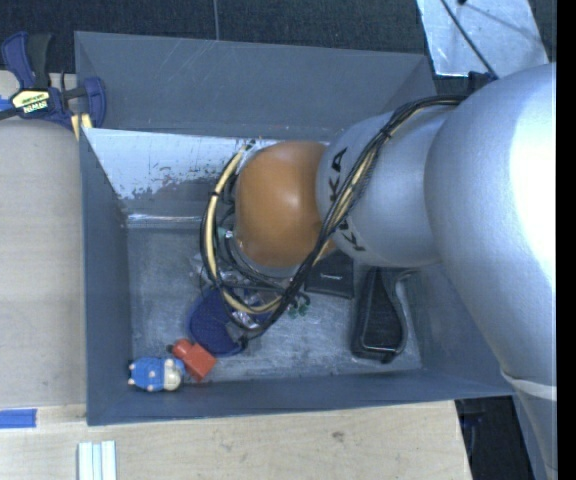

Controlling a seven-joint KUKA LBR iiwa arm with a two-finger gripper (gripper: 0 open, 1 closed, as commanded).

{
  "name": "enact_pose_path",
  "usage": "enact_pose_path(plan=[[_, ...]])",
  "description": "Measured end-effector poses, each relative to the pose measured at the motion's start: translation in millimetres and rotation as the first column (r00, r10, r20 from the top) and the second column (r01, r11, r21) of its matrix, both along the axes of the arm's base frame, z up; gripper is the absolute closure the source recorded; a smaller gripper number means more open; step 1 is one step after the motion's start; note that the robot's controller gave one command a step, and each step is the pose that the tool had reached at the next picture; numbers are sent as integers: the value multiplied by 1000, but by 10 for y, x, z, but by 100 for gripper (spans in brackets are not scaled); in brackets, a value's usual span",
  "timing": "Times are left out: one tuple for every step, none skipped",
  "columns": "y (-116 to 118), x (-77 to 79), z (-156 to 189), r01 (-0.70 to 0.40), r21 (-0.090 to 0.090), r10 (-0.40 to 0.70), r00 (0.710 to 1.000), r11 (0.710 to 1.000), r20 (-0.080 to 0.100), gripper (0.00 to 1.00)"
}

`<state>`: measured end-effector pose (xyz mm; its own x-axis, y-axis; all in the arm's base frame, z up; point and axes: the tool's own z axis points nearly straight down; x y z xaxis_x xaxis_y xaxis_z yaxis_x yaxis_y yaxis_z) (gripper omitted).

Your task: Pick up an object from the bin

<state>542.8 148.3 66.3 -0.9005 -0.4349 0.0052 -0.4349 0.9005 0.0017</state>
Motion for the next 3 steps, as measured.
enact_pose_path(plan=[[17, 45, 68, 2, 5, -2, 1000, 1000, 15, 100], [-116, -28, 1086, -14, 3, 14, 1000, 1000, 16, 100], [-267, 39, 1617, -16, 2, 16, 1000, 1000, 16, 100]])
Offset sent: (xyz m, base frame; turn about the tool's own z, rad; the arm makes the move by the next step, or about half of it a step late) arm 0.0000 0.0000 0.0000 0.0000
